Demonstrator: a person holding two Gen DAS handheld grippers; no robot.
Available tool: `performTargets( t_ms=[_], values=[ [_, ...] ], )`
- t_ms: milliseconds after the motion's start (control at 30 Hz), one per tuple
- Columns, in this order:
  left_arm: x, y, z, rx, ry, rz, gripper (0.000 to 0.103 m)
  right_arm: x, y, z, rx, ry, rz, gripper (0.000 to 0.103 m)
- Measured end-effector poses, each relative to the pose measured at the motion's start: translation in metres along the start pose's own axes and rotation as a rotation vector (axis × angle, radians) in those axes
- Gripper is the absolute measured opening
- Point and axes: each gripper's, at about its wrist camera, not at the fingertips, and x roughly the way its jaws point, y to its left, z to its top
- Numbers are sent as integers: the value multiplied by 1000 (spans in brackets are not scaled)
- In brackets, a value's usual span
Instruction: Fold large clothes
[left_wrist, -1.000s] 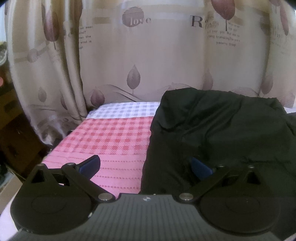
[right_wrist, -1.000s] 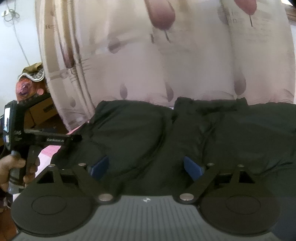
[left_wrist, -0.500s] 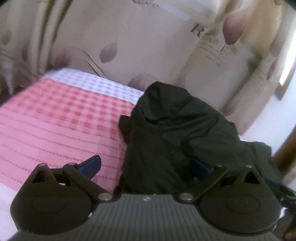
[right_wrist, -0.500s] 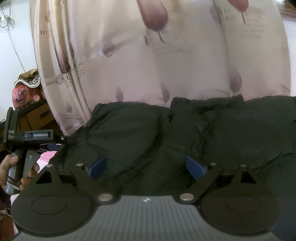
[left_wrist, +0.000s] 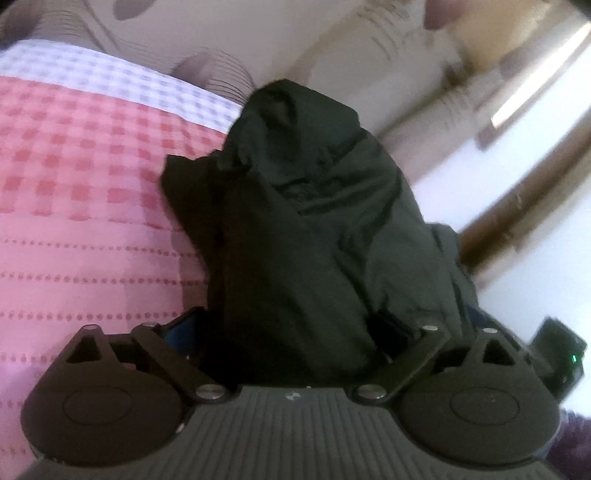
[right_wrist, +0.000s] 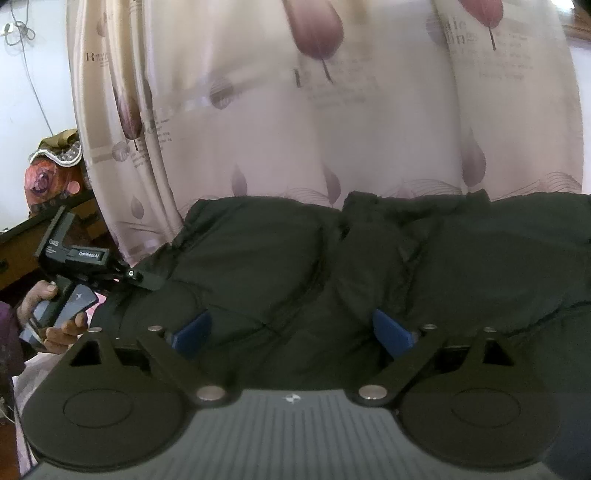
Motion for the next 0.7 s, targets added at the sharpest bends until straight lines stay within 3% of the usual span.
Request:
performTargets(
  t_ms=[200, 300, 433, 567, 700],
  values=[
    [12, 6, 6, -42, 32, -104, 98, 9, 4, 15, 26, 7, 28, 97],
    [12, -3, -2, 36, 62, -103, 98, 17, 7, 21, 40, 10, 31, 97],
    [-4, 4, -16, -6, 90, -148, 98, 22, 10, 17, 23, 20, 30, 98],
    [-7, 7, -22, -30, 65, -186, 101, 25, 9, 16, 15, 17, 31, 98],
    [-4, 4, -22, -41, 32, -182, 98, 32, 13, 23, 27, 22, 49, 98]
  ],
)
